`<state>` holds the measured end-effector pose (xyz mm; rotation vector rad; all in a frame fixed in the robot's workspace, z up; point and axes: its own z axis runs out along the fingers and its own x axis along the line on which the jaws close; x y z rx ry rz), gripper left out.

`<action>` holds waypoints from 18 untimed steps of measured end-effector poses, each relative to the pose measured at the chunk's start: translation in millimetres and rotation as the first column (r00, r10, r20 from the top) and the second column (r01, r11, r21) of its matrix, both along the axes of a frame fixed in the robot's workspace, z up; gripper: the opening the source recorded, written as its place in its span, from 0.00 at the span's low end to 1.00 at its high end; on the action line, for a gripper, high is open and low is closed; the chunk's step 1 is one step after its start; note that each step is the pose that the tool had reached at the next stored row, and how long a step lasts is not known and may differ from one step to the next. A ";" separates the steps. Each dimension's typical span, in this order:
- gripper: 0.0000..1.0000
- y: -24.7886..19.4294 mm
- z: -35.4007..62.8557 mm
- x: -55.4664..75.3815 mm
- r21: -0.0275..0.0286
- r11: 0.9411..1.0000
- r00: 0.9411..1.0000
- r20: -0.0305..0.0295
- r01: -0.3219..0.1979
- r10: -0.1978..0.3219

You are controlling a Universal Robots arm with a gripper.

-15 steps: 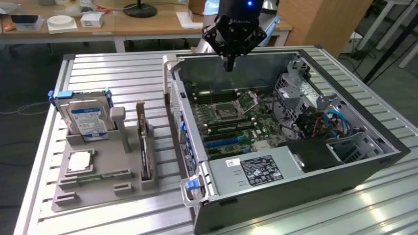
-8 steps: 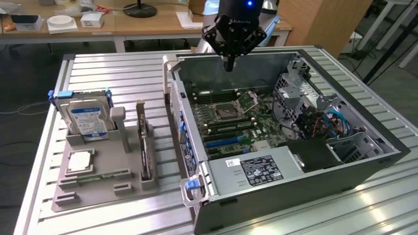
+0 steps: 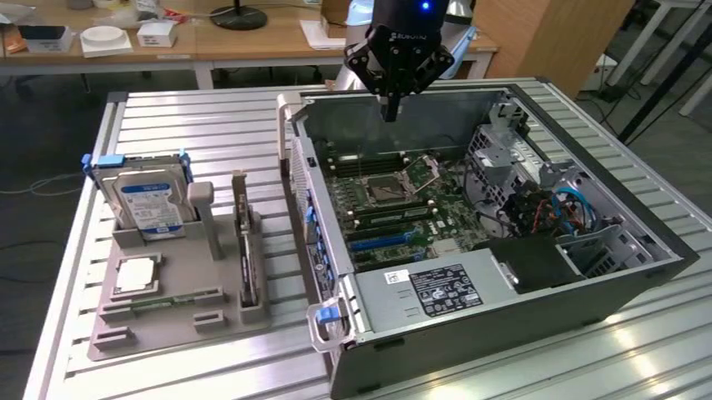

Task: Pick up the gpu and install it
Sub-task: 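Reach for the gpu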

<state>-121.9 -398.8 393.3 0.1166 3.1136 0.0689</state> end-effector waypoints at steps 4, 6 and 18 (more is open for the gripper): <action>0.11 0.0 -0.1 -1.1 0.000 1.000 1.000 0.000 0.000 0.000; 0.11 0.0 -0.2 -2.8 0.000 1.000 1.000 0.000 0.000 0.000; 0.11 0.0 -1.1 -14.9 0.000 1.000 1.000 0.000 0.000 0.000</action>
